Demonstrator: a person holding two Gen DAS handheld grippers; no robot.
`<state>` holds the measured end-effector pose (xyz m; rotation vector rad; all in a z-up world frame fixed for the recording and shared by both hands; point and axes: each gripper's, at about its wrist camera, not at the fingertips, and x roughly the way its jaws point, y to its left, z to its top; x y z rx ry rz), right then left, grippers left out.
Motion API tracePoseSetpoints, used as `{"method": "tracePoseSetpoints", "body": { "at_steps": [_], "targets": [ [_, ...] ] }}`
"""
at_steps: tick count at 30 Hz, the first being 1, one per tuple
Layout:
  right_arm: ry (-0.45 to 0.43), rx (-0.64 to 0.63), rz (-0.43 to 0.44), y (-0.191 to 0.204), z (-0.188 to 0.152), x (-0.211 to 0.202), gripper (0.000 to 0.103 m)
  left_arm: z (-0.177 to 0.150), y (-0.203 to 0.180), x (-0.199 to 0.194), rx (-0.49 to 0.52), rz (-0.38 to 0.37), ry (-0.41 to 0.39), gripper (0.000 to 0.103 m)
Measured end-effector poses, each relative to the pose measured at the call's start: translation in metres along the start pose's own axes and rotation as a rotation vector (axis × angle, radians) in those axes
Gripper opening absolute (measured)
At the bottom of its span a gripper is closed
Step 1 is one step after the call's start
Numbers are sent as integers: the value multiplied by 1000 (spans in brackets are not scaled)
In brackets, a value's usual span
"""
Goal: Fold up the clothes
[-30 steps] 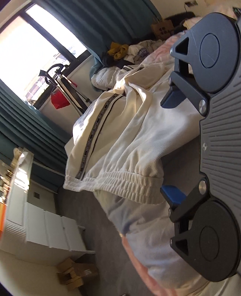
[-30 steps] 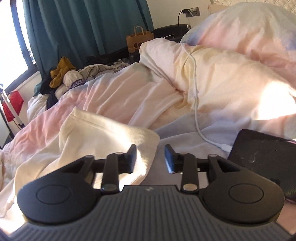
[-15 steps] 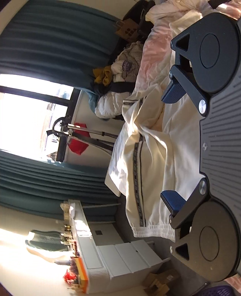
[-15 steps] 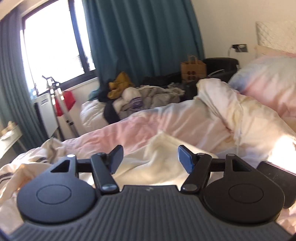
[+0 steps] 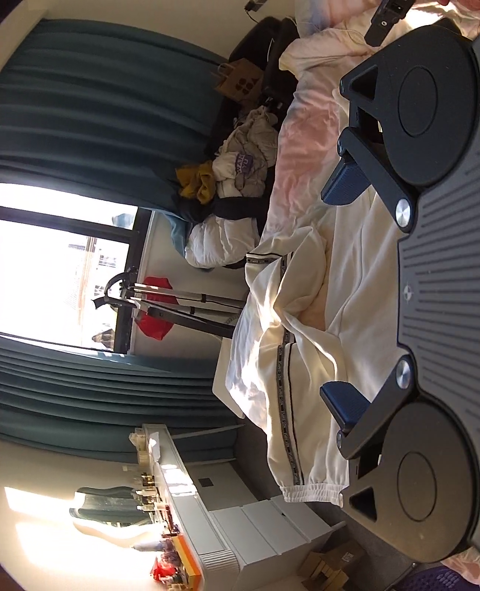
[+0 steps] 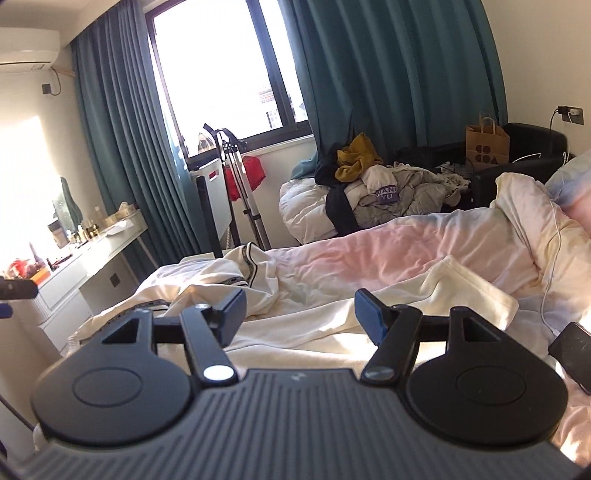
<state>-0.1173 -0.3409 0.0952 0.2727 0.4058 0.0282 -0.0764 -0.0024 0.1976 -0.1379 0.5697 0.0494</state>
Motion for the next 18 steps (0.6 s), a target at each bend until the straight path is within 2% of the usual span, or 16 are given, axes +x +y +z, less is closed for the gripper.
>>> {"method": "tracePoseSetpoints", "body": {
  "at_steps": [4, 10, 14, 18],
  "targets": [
    [48, -7, 20, 7, 5, -9, 68, -7, 2, -21, 19, 22, -1, 102],
    [87, 79, 82, 10, 18, -25, 68, -11, 10, -56, -36, -1, 26, 102],
    [109, 57, 85, 23, 28, -27, 68, -1, 7, -68, -36, 3, 28, 102],
    [132, 75, 88, 33, 46, -27, 68, 28, -10, -64, -9, 0, 25, 102]
  ]
}}
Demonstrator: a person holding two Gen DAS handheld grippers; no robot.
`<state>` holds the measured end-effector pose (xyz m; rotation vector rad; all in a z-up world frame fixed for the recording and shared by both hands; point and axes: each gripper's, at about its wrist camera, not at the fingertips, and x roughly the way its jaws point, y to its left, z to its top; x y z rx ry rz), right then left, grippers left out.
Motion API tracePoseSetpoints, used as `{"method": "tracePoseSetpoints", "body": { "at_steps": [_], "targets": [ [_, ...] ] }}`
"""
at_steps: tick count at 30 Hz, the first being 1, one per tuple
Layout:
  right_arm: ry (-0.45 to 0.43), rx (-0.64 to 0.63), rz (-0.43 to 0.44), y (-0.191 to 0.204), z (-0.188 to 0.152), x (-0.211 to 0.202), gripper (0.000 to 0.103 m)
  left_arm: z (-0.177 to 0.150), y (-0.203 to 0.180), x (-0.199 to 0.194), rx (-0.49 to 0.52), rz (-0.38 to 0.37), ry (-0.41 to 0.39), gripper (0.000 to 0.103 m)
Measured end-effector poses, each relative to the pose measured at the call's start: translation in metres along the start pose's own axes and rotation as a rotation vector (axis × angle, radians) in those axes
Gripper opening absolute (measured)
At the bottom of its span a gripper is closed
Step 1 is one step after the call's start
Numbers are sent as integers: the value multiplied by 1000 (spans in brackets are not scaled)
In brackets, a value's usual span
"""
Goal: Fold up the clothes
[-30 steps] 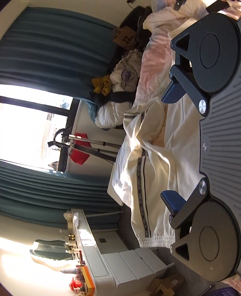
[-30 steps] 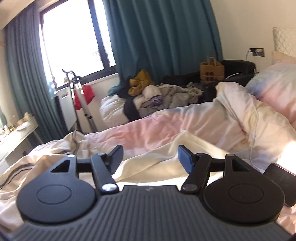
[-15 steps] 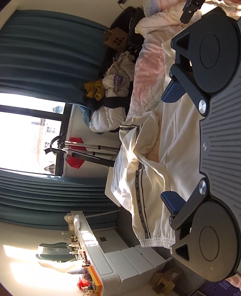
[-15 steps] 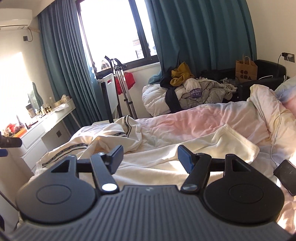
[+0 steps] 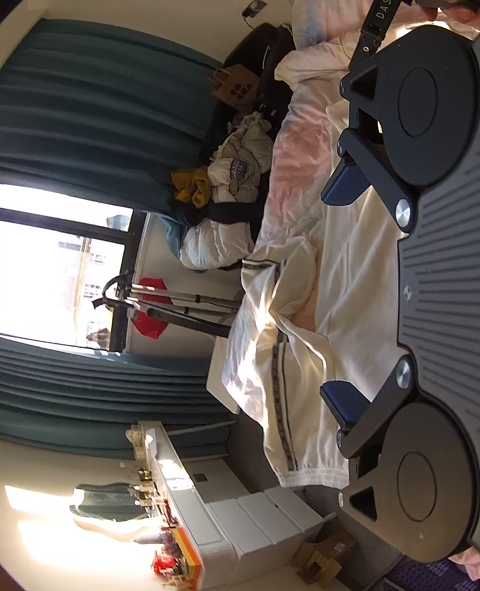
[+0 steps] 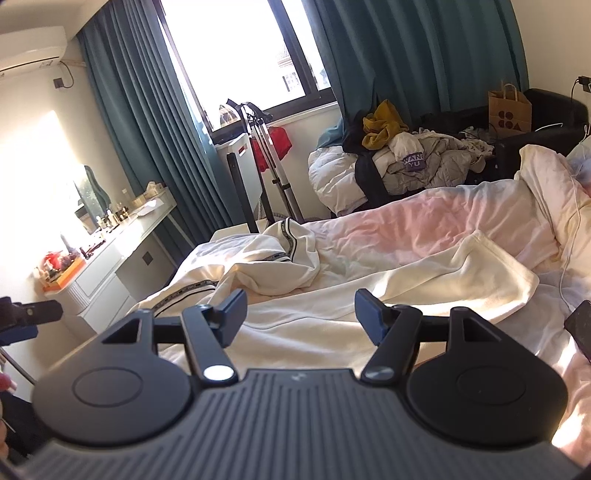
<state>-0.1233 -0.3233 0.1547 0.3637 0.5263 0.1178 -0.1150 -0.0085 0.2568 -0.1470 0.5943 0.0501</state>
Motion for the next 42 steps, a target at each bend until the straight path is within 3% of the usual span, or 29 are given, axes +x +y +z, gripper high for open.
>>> {"method": "tracePoseSetpoints", "body": {
  "at_steps": [9, 12, 14, 22, 25, 27, 32, 34, 37, 40, 42],
  "targets": [
    [72, 64, -38, 8, 46, 65, 68, 25, -28, 78, 82, -27, -16, 102],
    [65, 69, -12, 10, 43, 107, 68, 17, -22, 119, 140, 33, -59, 102],
    [75, 84, 15, 8, 39, 140, 68, 10, -17, 152, 179, 77, -73, 102],
    [131, 157, 46, -17, 26, 308, 68, -56, 44, 276, 88, -2, -121, 102],
    [137, 176, 42, -29, 21, 375, 68, -75, 62, 326, 27, -41, -61, 102],
    [143, 187, 34, -38, 17, 420, 67, -87, 72, 351, 22, -87, -80, 102],
    [137, 216, 59, -54, 4, 508, 65, -98, 96, 425, -25, -44, -86, 102],
    [135, 165, 49, -52, -3, 531, 58, -98, 105, 444, -53, -46, -93, 102],
    [120, 62, 42, -43, -14, 552, 36, -101, 113, 462, -43, -113, -75, 102],
    [75, 0, 32, -32, -27, 544, 12, -105, 120, 475, -35, -163, -57, 102],
    [52, 14, 17, -32, -28, 534, 8, -106, 124, 478, -53, -195, -48, 103]
  ]
}}
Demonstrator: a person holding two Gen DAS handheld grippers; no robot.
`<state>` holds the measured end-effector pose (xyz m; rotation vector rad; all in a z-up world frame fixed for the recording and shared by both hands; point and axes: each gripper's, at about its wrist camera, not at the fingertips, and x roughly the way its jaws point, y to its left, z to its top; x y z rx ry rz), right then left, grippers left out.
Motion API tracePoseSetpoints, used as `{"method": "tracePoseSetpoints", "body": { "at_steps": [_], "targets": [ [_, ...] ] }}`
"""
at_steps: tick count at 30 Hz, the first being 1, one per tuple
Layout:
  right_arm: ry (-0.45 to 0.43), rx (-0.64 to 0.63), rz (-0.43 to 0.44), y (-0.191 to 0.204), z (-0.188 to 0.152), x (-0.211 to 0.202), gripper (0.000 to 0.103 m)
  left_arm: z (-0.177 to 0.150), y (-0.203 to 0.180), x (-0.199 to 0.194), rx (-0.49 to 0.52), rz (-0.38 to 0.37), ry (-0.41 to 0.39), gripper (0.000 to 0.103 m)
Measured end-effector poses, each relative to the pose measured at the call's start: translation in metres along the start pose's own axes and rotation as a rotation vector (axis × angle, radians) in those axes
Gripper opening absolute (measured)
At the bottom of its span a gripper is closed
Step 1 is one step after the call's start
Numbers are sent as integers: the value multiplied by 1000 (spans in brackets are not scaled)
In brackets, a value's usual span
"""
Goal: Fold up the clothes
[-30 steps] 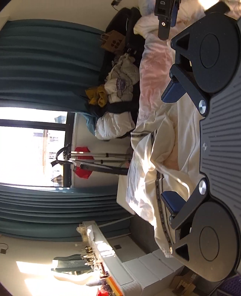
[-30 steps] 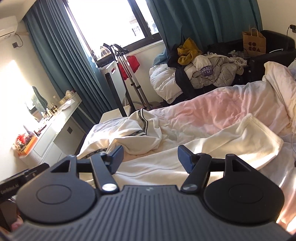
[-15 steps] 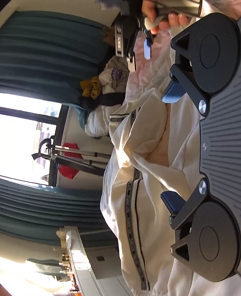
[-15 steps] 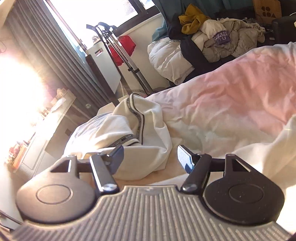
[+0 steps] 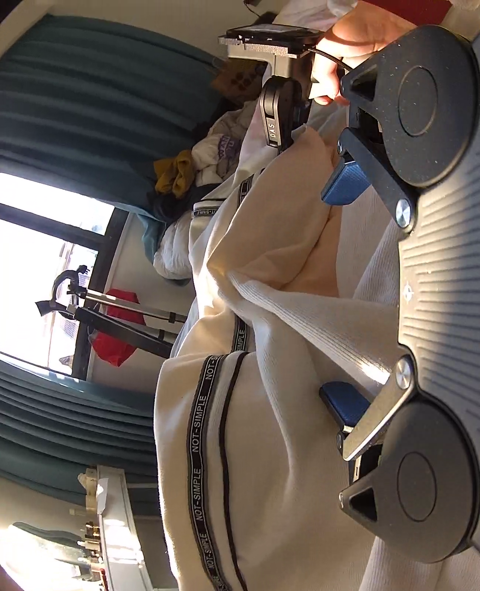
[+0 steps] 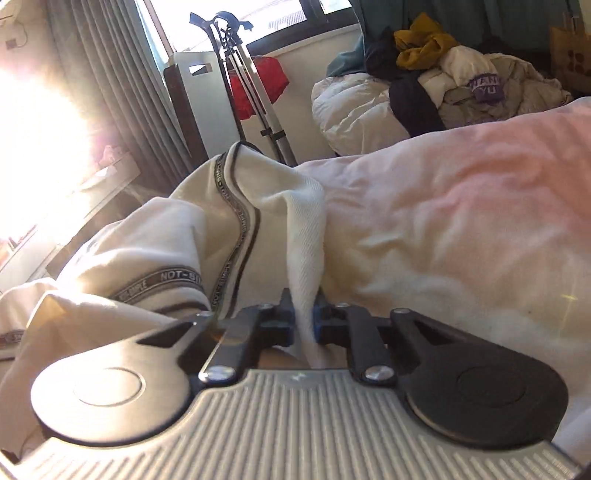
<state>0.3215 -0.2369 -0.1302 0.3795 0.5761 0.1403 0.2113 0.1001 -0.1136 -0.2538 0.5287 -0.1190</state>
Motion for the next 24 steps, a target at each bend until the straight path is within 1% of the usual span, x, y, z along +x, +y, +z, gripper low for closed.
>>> {"method": "tracePoseSetpoints", "body": {
  "at_steps": [2, 4, 6, 7, 11, 14, 16, 18, 19, 20, 22, 24],
  "targets": [
    [-18, 24, 5, -2, 7, -14, 7, 3, 6, -2, -51, -57, -2, 103],
    [-49, 9, -6, -2, 19, -30, 6, 4, 12, -9, -97, -98, 0, 103],
    [-71, -6, -37, -4, 36, -48, 6, 5, 16, -16, -132, -112, 6, 103],
    [-82, -12, -55, -6, 45, -57, 6, 5, 16, -21, -140, -121, -6, 103],
    [-134, -16, -163, -19, 90, -98, 6, 5, 15, -41, -162, -136, -25, 103],
    [-179, -82, -261, -23, 127, -124, 6, 7, 8, -56, -155, -171, -48, 103],
    [-198, -115, -303, -27, 139, -135, 6, 8, 3, -61, -145, -186, -56, 103],
    [-199, -122, -333, -36, 143, -144, 7, 8, -1, -61, -136, -194, -62, 103],
    [-180, -115, -338, -43, 138, -144, 7, 8, -3, -59, -132, -195, -63, 103],
    [-150, -100, -337, -51, 129, -143, 9, 9, -5, -54, -132, -190, -54, 103],
    [-89, -71, -335, -68, 112, -141, 10, 7, -3, -47, -143, -182, -28, 103],
    [0, -4, -290, -83, 82, -140, 10, 5, -1, -42, -166, -187, -9, 103]
  ]
}}
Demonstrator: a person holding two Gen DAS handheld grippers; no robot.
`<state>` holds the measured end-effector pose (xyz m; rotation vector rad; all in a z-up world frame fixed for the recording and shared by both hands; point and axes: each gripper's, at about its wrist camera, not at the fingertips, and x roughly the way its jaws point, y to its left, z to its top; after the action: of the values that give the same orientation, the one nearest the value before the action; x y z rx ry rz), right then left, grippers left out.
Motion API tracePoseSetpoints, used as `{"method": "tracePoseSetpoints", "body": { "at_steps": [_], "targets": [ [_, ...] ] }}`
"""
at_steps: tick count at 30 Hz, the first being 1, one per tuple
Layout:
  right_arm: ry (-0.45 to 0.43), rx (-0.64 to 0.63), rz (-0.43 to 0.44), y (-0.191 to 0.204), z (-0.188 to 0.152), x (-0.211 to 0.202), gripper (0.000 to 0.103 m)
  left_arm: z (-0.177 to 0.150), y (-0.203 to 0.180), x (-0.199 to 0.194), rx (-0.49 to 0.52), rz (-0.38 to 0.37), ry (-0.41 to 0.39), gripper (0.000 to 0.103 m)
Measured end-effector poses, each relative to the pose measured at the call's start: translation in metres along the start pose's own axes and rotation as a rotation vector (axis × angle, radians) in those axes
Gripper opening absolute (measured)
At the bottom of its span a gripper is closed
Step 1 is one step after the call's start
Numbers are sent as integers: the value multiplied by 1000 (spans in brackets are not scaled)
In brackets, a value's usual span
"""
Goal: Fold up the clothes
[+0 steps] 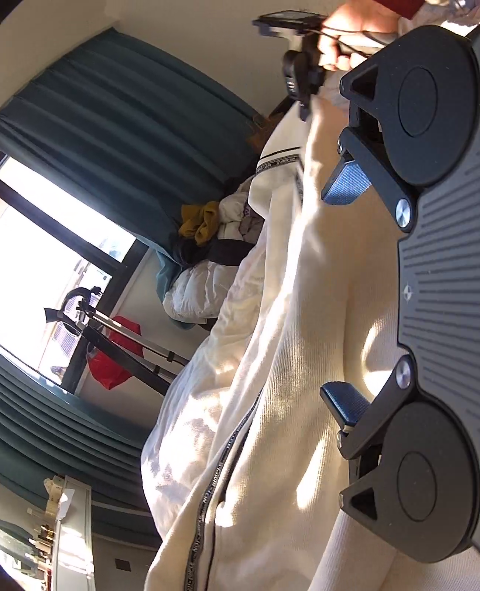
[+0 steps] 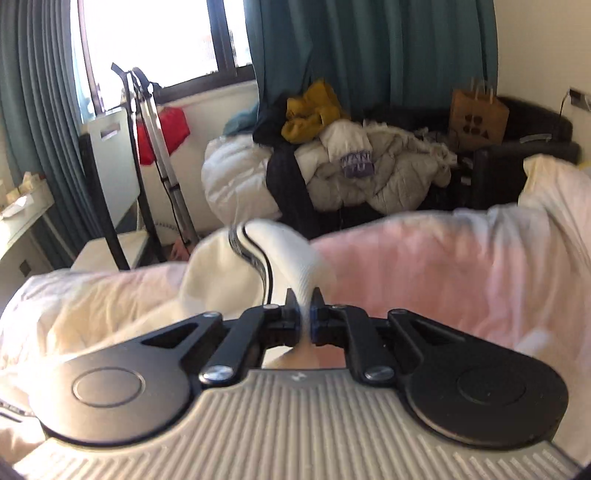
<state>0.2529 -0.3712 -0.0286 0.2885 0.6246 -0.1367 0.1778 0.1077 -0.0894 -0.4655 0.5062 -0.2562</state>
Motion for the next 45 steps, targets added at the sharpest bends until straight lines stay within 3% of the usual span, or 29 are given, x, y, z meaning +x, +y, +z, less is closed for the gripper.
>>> {"method": "tracePoseSetpoints", "body": {
  "at_steps": [1, 4, 6, 9, 14, 23, 32, 33, 35, 37, 45],
  "targets": [
    [43, 35, 57, -6, -16, 1, 10, -1, 2, 1, -10, -7, 5, 103],
    [42, 24, 188, -6, -56, -13, 10, -3, 6, 5, -23, -33, 2, 103],
    [11, 16, 221, 0, -76, -24, 10, -5, 7, 10, -27, -38, 2, 103],
    [-30, 150, 283, 1, -102, -31, 10, -10, 7, 18, -21, -28, -2, 103],
    [11, 147, 324, 18, -121, -19, 10, -19, 7, 25, 0, -5, -15, 103],
    [84, -111, 411, 72, -154, -14, 9, -24, 3, 21, -4, 16, -45, 103],
    [54, 81, 517, 46, -137, -21, 14, -26, 0, 21, 11, 37, -52, 103],
    [45, 104, 530, 43, -134, -22, 16, -26, 0, 21, 13, 39, -52, 103],
    [32, 130, 569, 40, -129, -24, 45, -26, 0, 21, 14, 41, -52, 103],
    [17, 149, 585, 37, -124, -26, 55, -26, 1, 20, 12, 39, -53, 103],
    [-101, 348, 686, -18, -83, -33, 61, -27, 5, 17, -18, 33, -59, 103]
  ]
}}
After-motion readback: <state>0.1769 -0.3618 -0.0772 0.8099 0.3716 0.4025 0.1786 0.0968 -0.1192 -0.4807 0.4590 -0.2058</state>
